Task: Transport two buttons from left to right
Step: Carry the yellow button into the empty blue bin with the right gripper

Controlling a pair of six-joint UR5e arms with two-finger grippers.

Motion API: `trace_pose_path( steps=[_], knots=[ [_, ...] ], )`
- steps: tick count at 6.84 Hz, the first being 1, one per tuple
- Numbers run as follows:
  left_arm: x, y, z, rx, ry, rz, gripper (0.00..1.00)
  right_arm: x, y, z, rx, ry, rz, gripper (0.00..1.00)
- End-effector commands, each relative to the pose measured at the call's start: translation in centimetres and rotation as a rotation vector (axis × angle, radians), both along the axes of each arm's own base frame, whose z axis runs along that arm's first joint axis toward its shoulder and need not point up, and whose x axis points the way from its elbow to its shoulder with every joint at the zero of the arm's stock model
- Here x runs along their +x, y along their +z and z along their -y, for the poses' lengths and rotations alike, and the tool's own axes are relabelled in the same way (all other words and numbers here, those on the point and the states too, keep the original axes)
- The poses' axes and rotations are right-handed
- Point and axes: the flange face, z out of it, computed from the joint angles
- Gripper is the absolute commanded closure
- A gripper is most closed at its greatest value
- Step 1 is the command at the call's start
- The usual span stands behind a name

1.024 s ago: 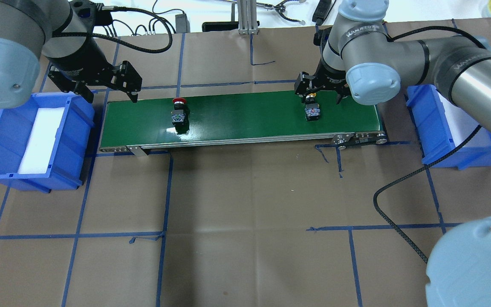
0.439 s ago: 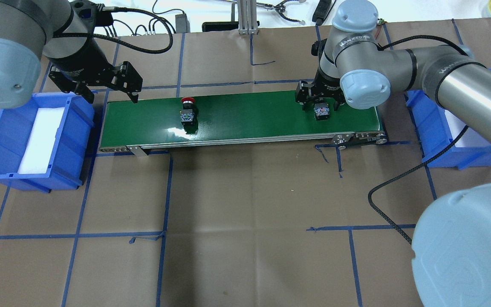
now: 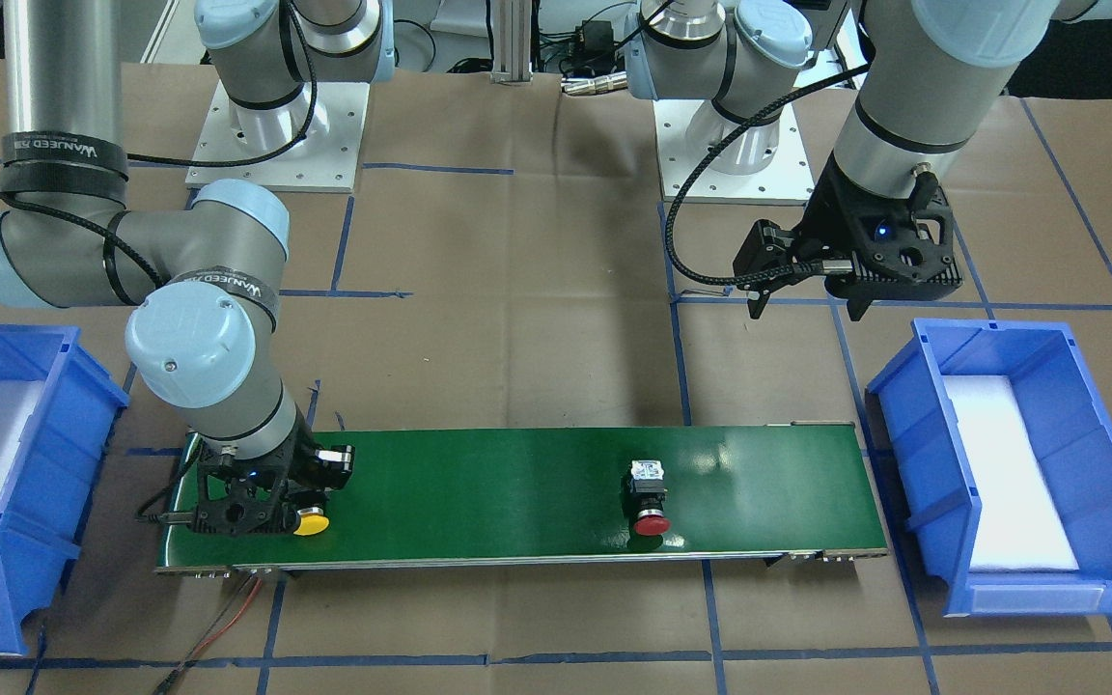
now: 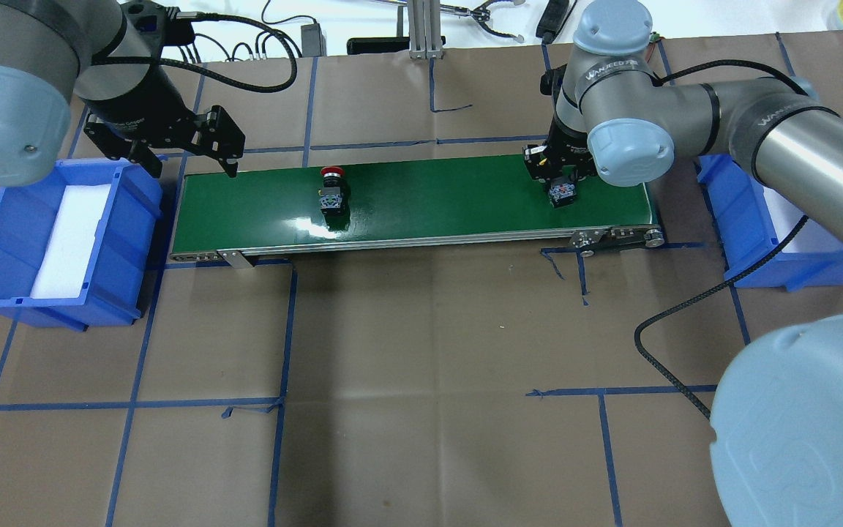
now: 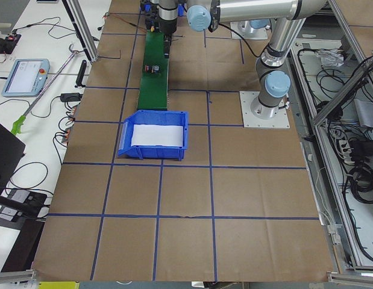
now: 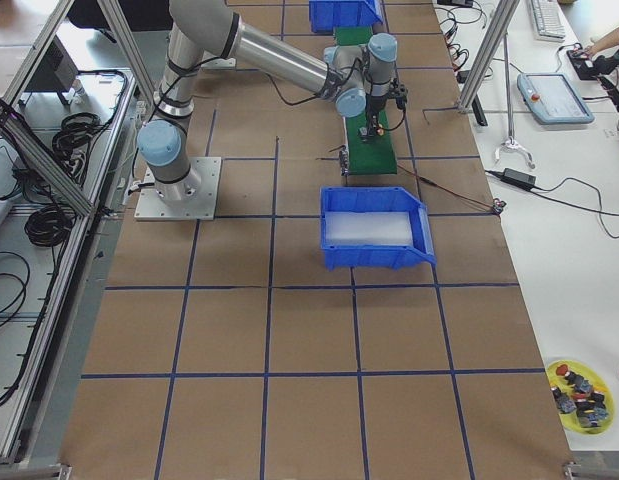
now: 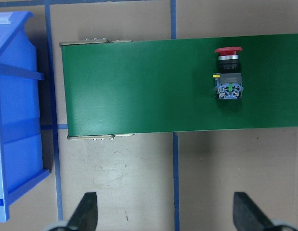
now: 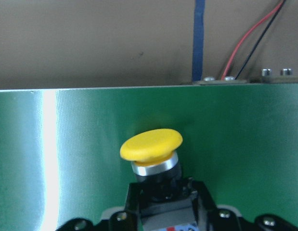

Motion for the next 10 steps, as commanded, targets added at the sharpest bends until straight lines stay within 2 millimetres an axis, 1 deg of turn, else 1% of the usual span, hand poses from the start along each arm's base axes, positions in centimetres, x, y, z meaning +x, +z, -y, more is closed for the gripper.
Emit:
trace_pose_path(
  steps=[1,2,3,4,5,7,8,9,10],
  knots=[
    [0.0,0.0,0.0,0.0,0.0,-0.001,0.0,-3.0,5.0,0.5,-0.015,-0.022,-0.027,0.94],
    [0.0,0.1,0.0,-0.002,0.0,-0.001,0.0,-6.2,8.9,1.6,0.006,-0.037,-0.027,0.94],
    [0.0,0.0,0.0,0.0,0.0,-0.003,0.0,-9.6,11.8,2.5,0.029,-0.061,-0.029,0.94],
    [0.0,-0.2,0.1,0.003,0.0,-0.003,0.0,-14.3,14.2,2.8,0.046,-0.105,-0.027,0.94],
    [0.0,-0.1,0.0,0.001,-0.002,-0.003,0.0,-19.2,15.5,2.3,0.037,-0.098,-0.039,0.94],
    [0.0,-0.1,0.0,0.0,-0.002,-0.003,0.0,-26.9,15.6,1.0,0.051,-0.083,-0.053,0.94],
    [0.0,0.1,0.0,-0.003,0.0,-0.002,0.0,-29.6,14.9,-0.7,0.068,-0.101,-0.048,0.94],
    [0.0,0.1,0.0,-0.003,-0.002,-0.002,0.0,-32.0,13.4,-3.3,0.062,-0.107,-0.044,0.95],
    [0.0,0.2,-0.1,-0.005,0.0,-0.002,0.0,-33.4,10.9,-5.0,0.006,-0.07,-0.066,0.95]
  ],
)
